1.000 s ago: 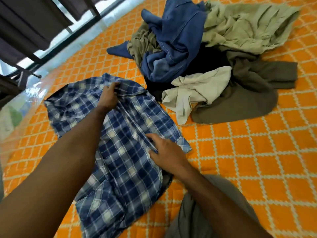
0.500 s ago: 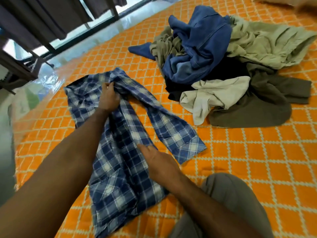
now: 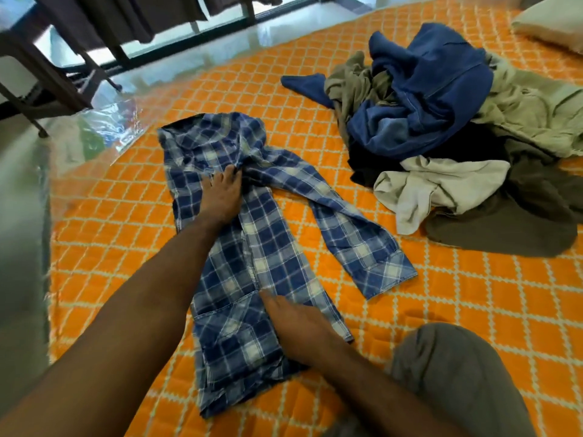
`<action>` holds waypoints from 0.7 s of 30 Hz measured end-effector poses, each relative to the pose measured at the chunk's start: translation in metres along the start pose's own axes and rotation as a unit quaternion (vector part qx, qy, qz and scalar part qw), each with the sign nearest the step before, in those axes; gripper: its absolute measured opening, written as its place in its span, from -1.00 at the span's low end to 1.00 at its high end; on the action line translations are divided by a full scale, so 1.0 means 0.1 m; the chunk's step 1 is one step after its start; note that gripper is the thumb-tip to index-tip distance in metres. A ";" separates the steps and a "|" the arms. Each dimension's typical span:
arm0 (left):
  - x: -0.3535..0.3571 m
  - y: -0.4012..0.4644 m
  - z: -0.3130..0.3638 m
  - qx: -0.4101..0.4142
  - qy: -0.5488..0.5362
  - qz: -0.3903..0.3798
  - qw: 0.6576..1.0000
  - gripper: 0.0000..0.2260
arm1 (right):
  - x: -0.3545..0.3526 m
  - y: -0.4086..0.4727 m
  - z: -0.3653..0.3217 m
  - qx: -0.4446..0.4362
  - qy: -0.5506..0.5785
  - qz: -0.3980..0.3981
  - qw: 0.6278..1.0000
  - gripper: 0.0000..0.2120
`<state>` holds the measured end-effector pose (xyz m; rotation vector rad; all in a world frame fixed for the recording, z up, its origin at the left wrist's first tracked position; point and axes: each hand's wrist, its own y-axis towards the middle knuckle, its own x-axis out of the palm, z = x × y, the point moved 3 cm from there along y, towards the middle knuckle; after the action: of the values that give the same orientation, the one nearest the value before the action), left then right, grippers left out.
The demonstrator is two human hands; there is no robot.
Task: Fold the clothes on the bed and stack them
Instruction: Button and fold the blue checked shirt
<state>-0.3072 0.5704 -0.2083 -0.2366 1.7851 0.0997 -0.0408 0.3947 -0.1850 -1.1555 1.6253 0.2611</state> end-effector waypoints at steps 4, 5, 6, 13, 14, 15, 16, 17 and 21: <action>0.00 -0.01 -0.04 -0.036 -0.108 -0.002 0.994 -0.50 | -0.08 0.04 0.17 -0.033 0.147 -0.100 0.984 -0.06; -0.02 -0.01 -0.05 -0.051 -0.145 -0.003 0.988 -0.51 | -0.15 0.06 0.26 -0.042 0.203 -0.132 0.969 -0.13; -0.03 -0.02 -0.07 -0.061 -0.167 0.000 0.984 -0.51 | -0.23 0.11 0.35 -0.050 0.246 -0.141 0.958 -0.23; -0.31 -0.24 0.35 0.035 -0.232 0.203 0.951 -0.73 | -0.73 0.33 1.18 0.102 0.228 0.202 0.947 -0.65; -0.34 -0.24 0.48 0.064 -0.289 0.192 0.936 -0.81 | -0.77 0.30 1.32 0.154 0.163 0.253 0.941 -0.61; -0.36 -0.25 0.59 0.076 -0.346 0.162 0.921 -0.86 | -0.78 0.25 1.43 0.210 0.103 0.275 0.933 -0.58; -0.35 -0.21 0.67 0.076 -0.392 0.131 0.908 -0.87 | -0.80 0.21 1.55 0.258 0.065 0.276 0.924 -0.56; -0.33 -0.18 0.71 0.058 -0.427 0.098 0.897 -0.83 | -0.78 0.16 1.64 0.289 0.052 0.263 0.919 -0.54; -0.29 0.07 0.61 -0.050 -0.544 -0.006 0.838 -0.52 | -0.71 0.08 1.88 0.324 0.013 0.224 0.919 -0.45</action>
<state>-0.2446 0.5921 -0.1948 -0.2005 0.6341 0.2614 0.0675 0.5634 -0.2035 -0.2776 1.7926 -0.0156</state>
